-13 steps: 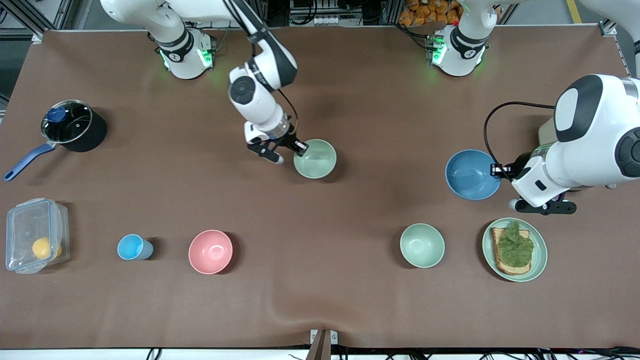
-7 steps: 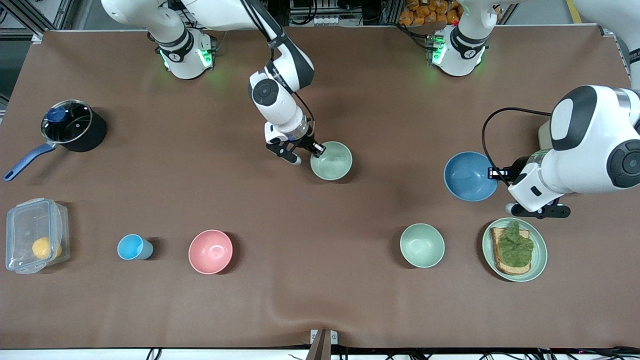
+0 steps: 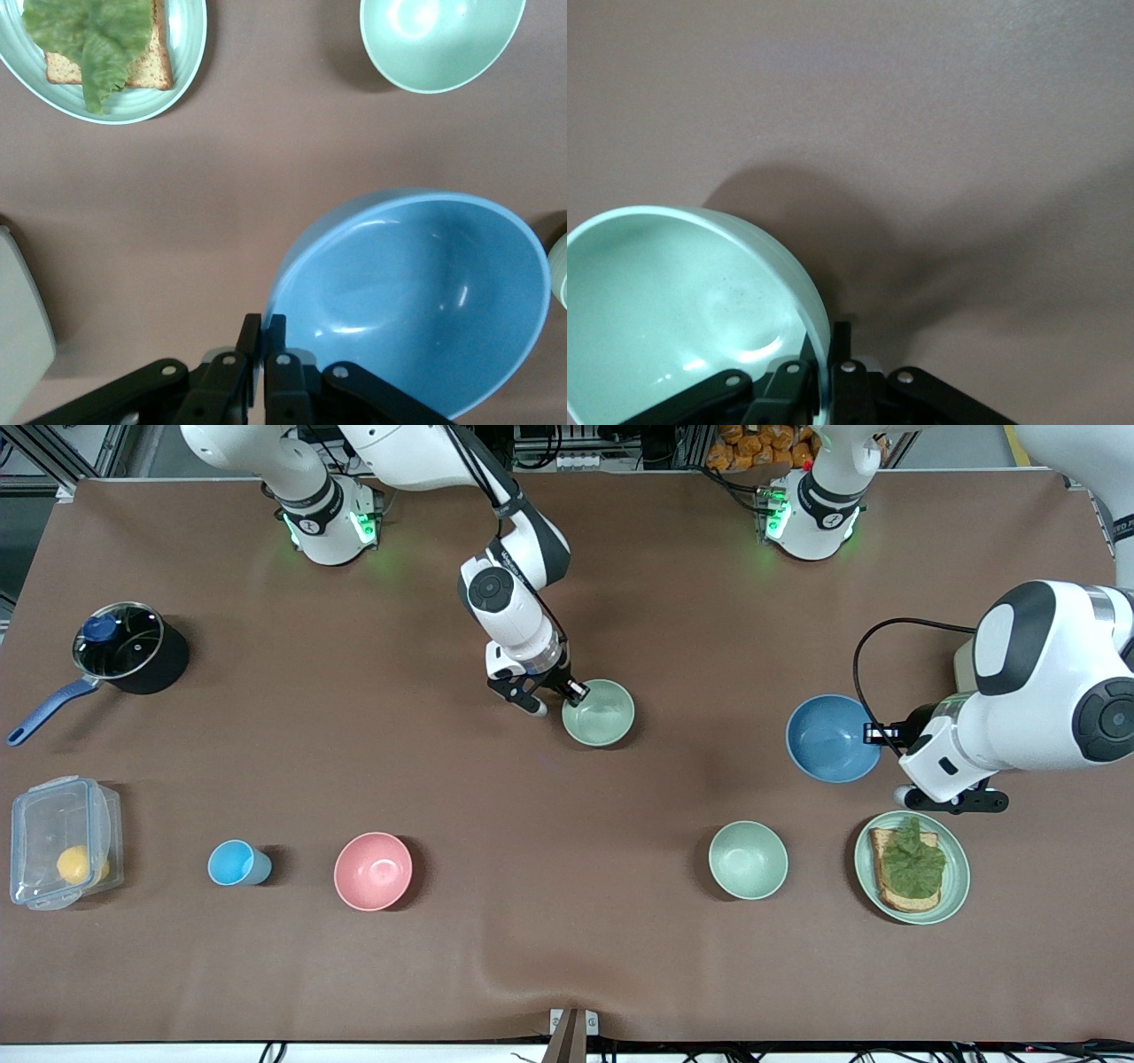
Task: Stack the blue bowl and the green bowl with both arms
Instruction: 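Grasp the green bowl rim with the right gripper and slide it toward the table middle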
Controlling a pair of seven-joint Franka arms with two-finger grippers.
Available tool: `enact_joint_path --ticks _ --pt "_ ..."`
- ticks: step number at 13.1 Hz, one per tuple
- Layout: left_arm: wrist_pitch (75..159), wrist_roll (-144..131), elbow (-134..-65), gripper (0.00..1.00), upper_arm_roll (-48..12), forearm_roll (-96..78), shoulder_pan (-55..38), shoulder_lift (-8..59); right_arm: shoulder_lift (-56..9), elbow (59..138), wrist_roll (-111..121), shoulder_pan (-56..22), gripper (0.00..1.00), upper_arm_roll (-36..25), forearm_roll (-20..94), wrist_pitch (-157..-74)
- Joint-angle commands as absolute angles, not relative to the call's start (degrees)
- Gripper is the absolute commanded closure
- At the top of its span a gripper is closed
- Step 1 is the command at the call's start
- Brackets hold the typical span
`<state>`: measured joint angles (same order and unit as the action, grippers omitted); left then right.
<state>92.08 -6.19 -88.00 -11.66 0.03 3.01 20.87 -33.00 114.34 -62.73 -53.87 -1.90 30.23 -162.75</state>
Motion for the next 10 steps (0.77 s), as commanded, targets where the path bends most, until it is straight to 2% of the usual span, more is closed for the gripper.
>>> enact_joint_path --ticks 1,4,8,10 --pt "91.58 -7.21 -87.45 1.0 -11.86 -0.09 3.08 20.3 -33.66 112.85 -63.81 -54.14 0.0 -2.64 31.38 -162.25" --pt "91.58 -7.29 -87.36 1.0 -11.95 -1.31 2.55 19.95 -32.09 112.85 -63.9 -53.7 0.0 -2.81 31.46 -159.45" --pt "91.23 -9.65 -87.45 1.0 -12.21 -7.37 1.93 19.78 -27.78 112.33 -63.9 -50.55 0.0 -4.31 31.46 -149.43" --pt "91.14 -14.21 -87.45 1.0 -14.93 -7.65 1.67 19.78 -27.69 111.71 -64.24 -49.31 0.0 -4.31 31.55 -148.01"
